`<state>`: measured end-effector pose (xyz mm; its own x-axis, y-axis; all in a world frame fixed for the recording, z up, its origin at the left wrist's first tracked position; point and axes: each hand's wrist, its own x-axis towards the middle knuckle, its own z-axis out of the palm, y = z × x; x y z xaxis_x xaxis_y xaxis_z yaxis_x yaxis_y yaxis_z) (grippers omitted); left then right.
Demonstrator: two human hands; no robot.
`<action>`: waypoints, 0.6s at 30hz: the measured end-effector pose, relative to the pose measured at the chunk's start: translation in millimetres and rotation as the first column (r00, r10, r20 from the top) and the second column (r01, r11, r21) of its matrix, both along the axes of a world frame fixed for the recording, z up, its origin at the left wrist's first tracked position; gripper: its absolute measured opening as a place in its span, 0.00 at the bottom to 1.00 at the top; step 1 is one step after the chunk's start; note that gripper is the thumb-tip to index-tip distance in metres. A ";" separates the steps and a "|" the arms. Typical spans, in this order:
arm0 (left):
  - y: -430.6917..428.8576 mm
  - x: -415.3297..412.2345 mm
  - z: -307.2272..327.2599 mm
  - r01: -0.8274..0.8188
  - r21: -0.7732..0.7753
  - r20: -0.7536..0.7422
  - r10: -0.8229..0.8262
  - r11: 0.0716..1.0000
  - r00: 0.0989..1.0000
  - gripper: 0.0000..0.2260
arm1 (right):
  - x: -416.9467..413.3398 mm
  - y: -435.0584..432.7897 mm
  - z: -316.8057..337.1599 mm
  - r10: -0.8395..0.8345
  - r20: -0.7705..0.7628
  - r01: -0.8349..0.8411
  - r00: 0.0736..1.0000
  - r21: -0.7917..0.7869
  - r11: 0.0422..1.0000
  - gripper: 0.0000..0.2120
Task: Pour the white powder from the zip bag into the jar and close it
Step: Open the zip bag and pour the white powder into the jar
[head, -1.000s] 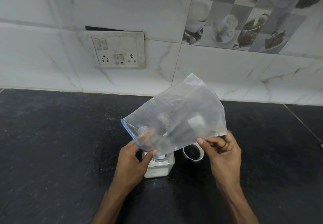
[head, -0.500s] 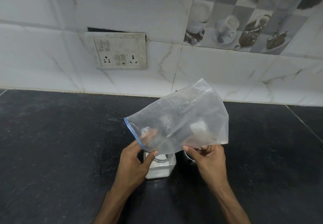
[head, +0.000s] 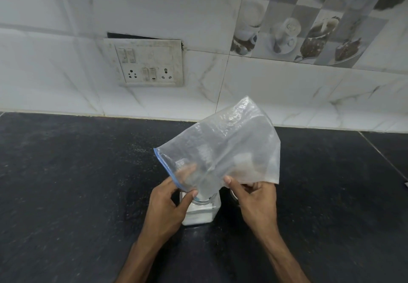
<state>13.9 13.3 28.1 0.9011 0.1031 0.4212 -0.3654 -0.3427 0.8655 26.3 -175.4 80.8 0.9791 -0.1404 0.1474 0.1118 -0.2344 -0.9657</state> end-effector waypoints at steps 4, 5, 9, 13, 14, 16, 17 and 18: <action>0.3 -0.2 0.2 -0.009 -0.008 0.016 0.009 1.000 1.000 0.11 | 3.2 -0.5 -7.3 -0.005 -0.033 0.004 0.999 -0.026 1.000 0.06; 0.1 -0.4 0.9 -0.010 -0.001 0.023 0.010 1.000 1.000 0.11 | 3.8 -0.4 -9.3 -0.004 -0.054 0.004 0.999 -0.003 1.000 0.09; -0.5 -0.7 2.9 -0.005 0.008 0.013 0.005 1.000 1.000 0.19 | 5.0 7.2 -14.7 0.052 -0.160 -0.059 0.986 -0.038 0.998 0.12; -0.7 -1.3 2.4 -0.016 0.015 0.024 0.015 1.000 1.000 0.21 | 3.7 14.1 -11.9 0.095 -0.104 -0.099 0.990 -0.037 0.994 0.13; -0.7 -1.2 1.8 -0.018 0.013 0.027 0.017 1.000 0.999 0.20 | 3.9 15.2 -10.2 0.084 -0.085 -0.086 0.993 -0.019 0.996 0.15; -0.9 -1.5 0.7 -0.013 0.003 0.013 0.012 1.000 1.000 0.17 | 5.4 17.2 -8.5 0.054 -0.049 -0.055 0.997 -0.014 0.998 0.15; -1.0 -1.9 0.1 -0.013 0.001 0.004 0.013 1.000 1.000 0.16 | 6.2 18.8 -7.5 0.038 -0.039 -0.039 0.999 -0.026 0.999 0.14; -1.2 -2.0 -0.6 -0.022 0.005 -0.002 0.022 1.000 1.000 0.15 | 6.8 20.0 -6.6 0.023 -0.039 -0.024 0.999 -0.040 0.999 0.13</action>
